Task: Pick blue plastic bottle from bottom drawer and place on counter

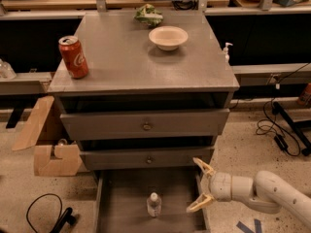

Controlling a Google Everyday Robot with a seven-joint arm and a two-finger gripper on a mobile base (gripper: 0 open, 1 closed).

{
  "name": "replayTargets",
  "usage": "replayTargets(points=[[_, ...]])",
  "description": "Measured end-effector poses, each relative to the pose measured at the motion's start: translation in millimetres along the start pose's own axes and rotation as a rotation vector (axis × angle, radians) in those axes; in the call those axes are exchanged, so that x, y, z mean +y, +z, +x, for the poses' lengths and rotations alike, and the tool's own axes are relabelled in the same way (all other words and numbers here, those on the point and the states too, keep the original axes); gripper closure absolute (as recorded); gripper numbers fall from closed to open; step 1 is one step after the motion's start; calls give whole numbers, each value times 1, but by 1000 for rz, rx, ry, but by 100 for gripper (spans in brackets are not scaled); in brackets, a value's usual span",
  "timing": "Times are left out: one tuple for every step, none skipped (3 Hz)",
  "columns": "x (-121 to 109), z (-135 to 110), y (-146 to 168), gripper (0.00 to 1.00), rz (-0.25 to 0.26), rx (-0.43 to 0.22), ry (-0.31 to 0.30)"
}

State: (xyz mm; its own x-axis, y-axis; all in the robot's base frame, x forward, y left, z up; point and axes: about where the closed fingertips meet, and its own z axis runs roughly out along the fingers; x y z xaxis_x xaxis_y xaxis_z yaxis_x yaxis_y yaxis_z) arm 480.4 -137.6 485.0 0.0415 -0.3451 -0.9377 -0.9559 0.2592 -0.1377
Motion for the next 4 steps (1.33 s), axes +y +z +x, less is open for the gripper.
replayTargets(points=[[0, 18, 22, 0, -5, -18, 12], [3, 75, 85, 0, -52, -27, 25], [10, 106, 117, 0, -83, -26, 23], [20, 140, 152, 0, -119, -28, 21]])
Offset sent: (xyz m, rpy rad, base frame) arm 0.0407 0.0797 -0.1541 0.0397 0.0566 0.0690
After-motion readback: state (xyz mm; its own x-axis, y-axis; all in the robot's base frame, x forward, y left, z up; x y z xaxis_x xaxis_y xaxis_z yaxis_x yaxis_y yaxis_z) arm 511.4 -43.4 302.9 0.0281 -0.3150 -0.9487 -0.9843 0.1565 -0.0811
